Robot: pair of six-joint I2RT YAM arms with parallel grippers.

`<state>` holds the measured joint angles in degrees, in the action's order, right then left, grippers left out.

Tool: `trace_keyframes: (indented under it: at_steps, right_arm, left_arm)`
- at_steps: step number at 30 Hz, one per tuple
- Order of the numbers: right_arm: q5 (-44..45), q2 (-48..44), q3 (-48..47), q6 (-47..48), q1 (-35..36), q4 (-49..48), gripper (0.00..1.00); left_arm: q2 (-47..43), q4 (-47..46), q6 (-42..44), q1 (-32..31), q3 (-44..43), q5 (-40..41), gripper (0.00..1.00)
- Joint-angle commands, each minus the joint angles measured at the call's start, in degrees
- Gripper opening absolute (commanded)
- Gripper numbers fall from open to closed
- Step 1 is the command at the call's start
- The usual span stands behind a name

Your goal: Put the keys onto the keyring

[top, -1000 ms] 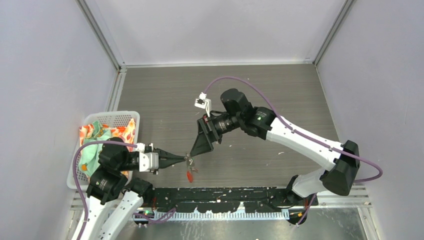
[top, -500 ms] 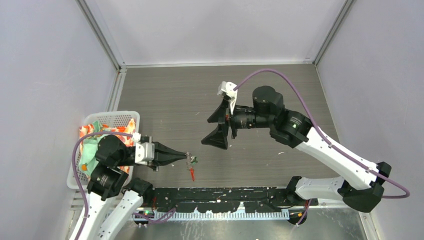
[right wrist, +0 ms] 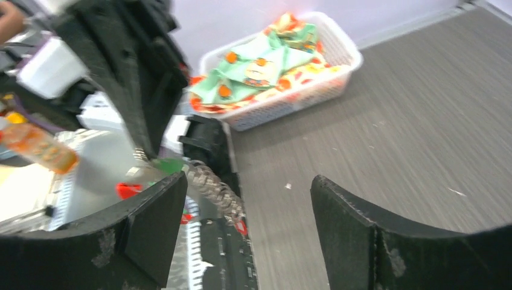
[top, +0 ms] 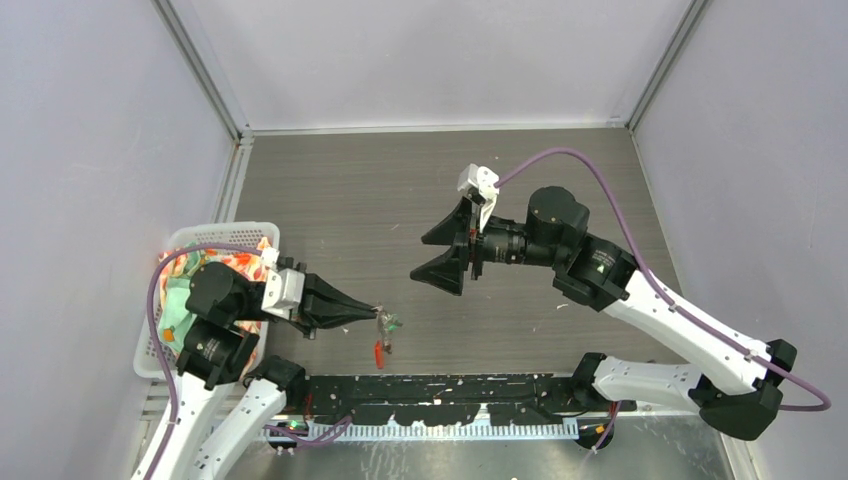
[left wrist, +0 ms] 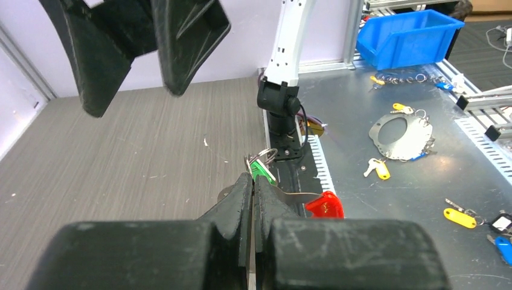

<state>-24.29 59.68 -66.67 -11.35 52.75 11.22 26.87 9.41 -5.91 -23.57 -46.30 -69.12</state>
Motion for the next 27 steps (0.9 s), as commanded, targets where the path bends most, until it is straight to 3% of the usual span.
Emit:
trace_keyframes:
  at_steps: [1,4,27]
  right_arm:
    - [-15.1,2.0,-9.2,1.1,0.1,3.0,0.76]
    - [-19.4,3.5,-11.0,0.7,0.3,3.9,0.66]
    - [-17.0,11.5,-16.9,2.2,7.6,7.1,0.40]
  left_arm:
    - [1.2,-6.5,-4.6,-0.2,-2.0,-0.8,0.00]
    - [1.5,-8.0,-6.4,-0.2,-1.7,0.2,0.00]
    - [5.6,-13.0,-12.5,-0.2,-2.1,2.4,0.00]
